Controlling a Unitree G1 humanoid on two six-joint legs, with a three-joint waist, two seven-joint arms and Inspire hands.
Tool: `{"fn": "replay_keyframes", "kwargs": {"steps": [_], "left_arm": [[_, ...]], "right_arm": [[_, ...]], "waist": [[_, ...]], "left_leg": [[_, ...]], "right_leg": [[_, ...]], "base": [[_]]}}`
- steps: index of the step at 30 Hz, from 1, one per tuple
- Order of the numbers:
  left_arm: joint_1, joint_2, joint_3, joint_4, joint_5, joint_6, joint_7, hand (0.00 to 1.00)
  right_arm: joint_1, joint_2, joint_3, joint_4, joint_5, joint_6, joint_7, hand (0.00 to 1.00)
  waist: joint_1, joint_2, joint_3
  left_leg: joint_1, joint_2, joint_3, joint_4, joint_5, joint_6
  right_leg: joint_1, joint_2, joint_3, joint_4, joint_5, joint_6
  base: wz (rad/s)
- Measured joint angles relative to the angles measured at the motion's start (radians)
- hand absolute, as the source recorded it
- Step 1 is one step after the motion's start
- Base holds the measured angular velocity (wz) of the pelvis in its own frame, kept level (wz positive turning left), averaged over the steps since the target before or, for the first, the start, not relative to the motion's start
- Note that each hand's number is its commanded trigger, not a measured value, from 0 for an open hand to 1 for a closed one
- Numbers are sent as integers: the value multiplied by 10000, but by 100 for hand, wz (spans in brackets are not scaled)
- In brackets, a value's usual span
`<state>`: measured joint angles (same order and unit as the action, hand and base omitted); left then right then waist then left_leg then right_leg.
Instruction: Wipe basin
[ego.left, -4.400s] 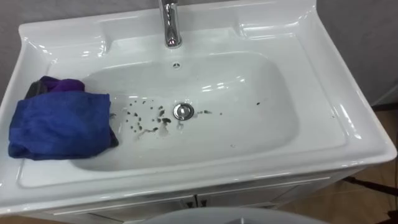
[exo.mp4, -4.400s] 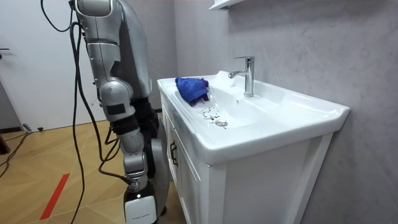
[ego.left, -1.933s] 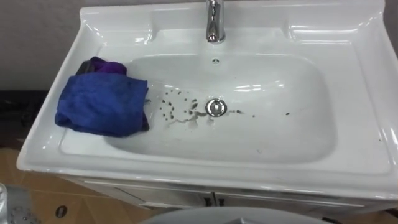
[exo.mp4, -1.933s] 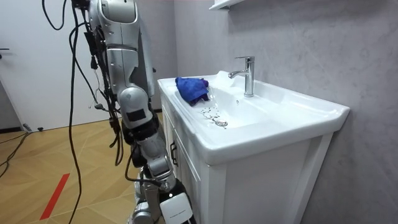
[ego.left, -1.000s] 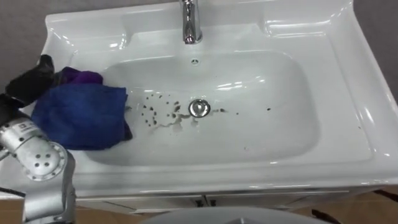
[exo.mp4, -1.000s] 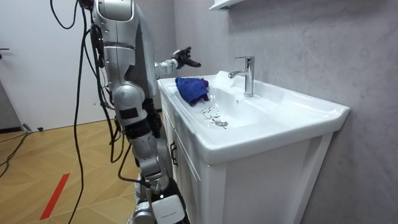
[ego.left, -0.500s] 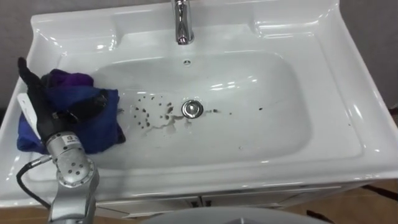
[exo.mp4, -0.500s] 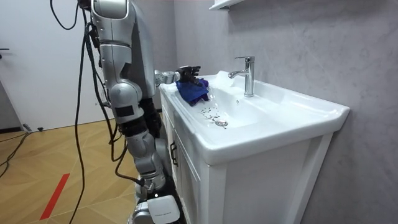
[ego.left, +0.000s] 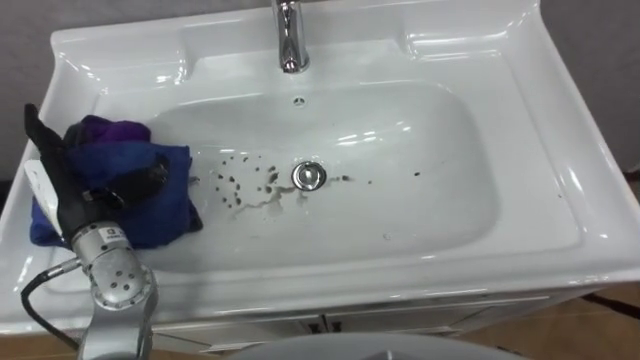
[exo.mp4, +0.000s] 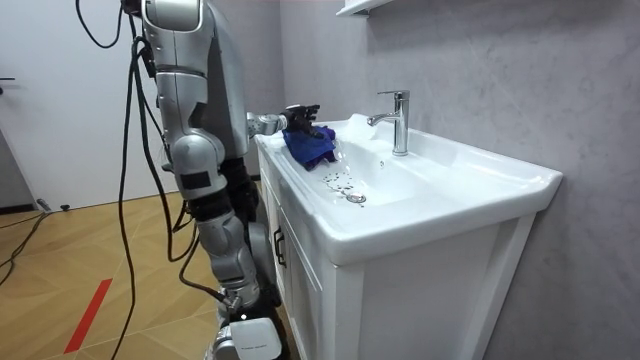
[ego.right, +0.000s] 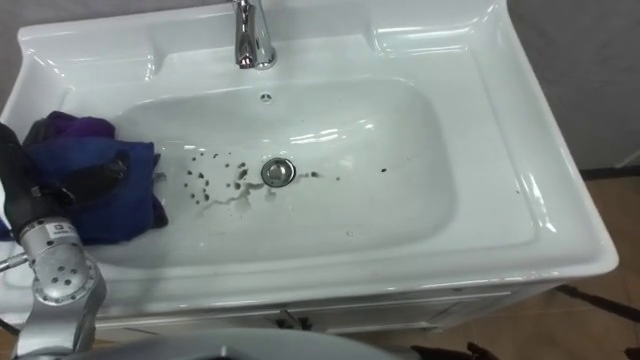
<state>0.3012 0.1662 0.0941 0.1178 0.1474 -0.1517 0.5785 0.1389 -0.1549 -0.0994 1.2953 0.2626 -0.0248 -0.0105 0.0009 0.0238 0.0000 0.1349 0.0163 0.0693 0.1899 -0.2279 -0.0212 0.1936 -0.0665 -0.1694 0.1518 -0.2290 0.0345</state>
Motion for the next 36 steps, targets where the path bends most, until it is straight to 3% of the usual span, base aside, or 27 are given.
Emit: {"fn": "replay_keyframes", "kwargs": {"steps": [13,19,36], "left_arm": [[-36,25,13,-186,1492,3,515,0],[-16,24,-3,-422,1530,2,693,0],[259,24,-16,702,1525,315,670,0]], "right_arm": [[-84,-2,400,10,74,-87,-96,0],[-103,-4,389,15,61,-84,-143,0],[-105,-29,405,26,58,-49,-197,0]], "waist": [[-224,14,-1],[-235,57,-2],[-225,81,-17]], "left_leg": [[5,18,98,-7,0,-1],[29,25,126,-29,0,-1],[114,30,120,-28,0,-1]], "right_leg": [[-29,8,44,-9,4,-4],[-29,12,55,-8,6,-6],[53,17,56,10,11,-11]], "base": [[-1],[0],[0]]}}
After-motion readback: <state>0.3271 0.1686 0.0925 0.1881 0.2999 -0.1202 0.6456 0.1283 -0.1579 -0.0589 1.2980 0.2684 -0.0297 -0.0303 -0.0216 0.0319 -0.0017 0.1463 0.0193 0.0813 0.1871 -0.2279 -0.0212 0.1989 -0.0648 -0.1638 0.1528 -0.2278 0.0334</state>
